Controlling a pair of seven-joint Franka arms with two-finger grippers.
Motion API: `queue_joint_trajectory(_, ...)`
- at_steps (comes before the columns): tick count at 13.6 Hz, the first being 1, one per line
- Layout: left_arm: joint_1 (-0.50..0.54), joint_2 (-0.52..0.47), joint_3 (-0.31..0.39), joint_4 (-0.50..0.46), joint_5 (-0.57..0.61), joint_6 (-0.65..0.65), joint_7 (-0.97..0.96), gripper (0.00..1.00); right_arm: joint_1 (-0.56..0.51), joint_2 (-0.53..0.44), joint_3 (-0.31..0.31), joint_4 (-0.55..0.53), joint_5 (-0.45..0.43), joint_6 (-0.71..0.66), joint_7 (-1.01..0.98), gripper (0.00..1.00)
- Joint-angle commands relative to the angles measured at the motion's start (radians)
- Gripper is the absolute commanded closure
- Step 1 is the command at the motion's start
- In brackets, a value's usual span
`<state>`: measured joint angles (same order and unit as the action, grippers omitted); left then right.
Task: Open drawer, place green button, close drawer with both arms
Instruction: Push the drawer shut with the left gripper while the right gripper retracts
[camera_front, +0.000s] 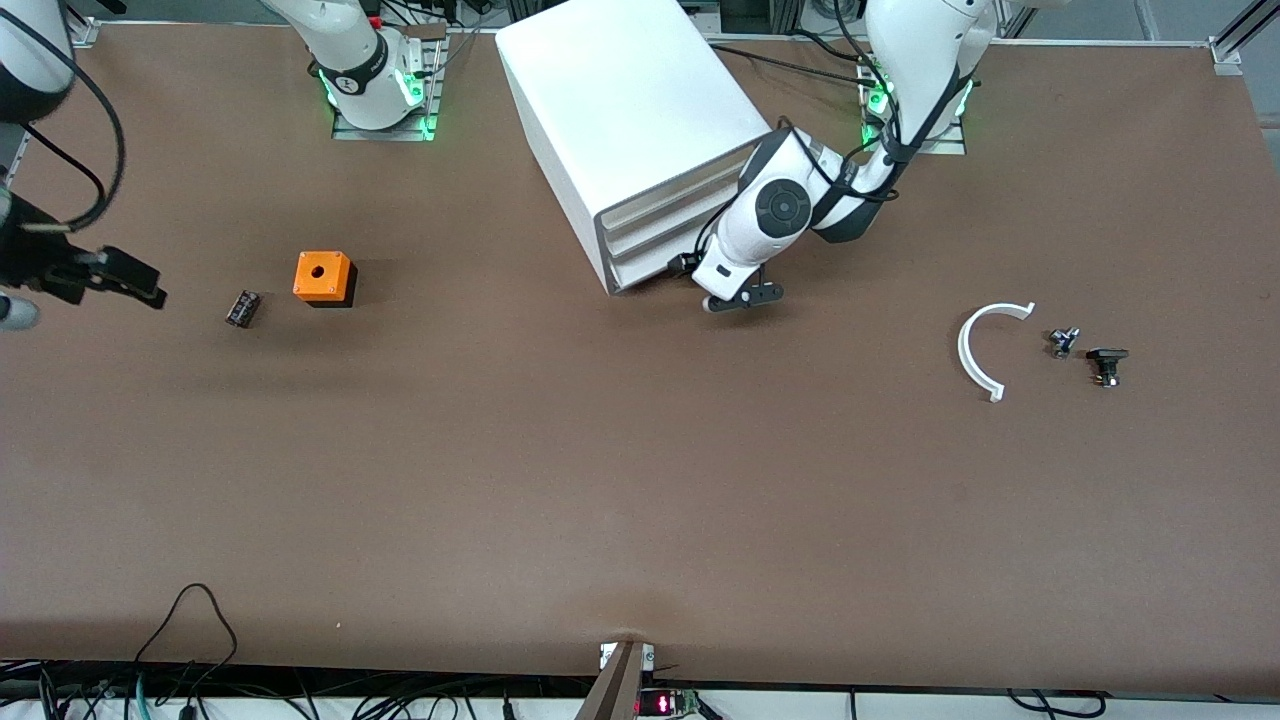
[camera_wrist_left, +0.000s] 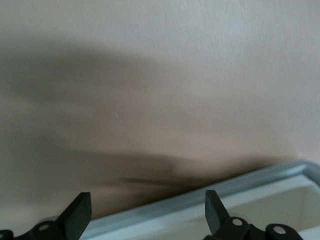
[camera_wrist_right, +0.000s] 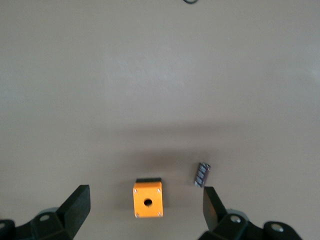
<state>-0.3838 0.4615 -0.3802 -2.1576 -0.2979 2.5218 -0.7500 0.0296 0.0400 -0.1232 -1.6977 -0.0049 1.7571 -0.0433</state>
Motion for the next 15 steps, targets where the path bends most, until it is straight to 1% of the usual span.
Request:
queue_joint_trajectory(1,-0.001,-0.047,-0.028,-0.051,-0.024,-0.027,-0.005,0.0,-0.019,-0.058,0.03,-0.036,-0.007,-0.048,-0.001,0.0)
queue_joint_trajectory(3,-0.001,-0.05,-0.029,-0.054,-0.026,-0.031,-0.005,0.0,-0.019,-0.092,0.03,-0.074,-0.004,-0.059,0.002,0.0)
queue_joint_trajectory(6,-0.001,-0.061,-0.031,-0.057,-0.024,-0.038,-0.005,0.0,-0.017,-0.181,0.034,-0.198,-0.007,-0.033,0.052,0.0)
queue_joint_trajectory(8,0.0,-0.069,-0.051,-0.062,-0.026,-0.058,-0.005,0.0,-0.019,-0.187,0.034,-0.204,-0.007,-0.03,0.06,0.0)
queue_joint_trajectory(10,0.006,-0.072,-0.051,-0.056,-0.024,-0.057,0.003,0.0,-0.017,-0.187,0.034,-0.201,-0.007,-0.025,0.062,0.0)
queue_joint_trajectory(11,0.025,-0.084,-0.04,-0.05,-0.021,-0.051,0.012,0.0,-0.019,-0.187,0.034,-0.198,-0.007,-0.019,0.066,0.0)
queue_joint_trajectory(12,0.069,-0.107,-0.016,-0.045,-0.021,-0.037,0.015,0.0,-0.017,-0.183,0.036,-0.192,-0.007,-0.013,0.062,0.0)
queue_joint_trajectory(14,0.121,-0.165,0.065,-0.012,-0.014,-0.04,0.018,0.0,-0.017,-0.177,0.039,-0.169,-0.006,-0.001,0.066,0.0)
queue_joint_trajectory(15,0.15,-0.21,0.087,-0.011,-0.012,-0.043,0.044,0.0,-0.017,-0.175,0.039,-0.152,0.005,0.005,0.068,0.0)
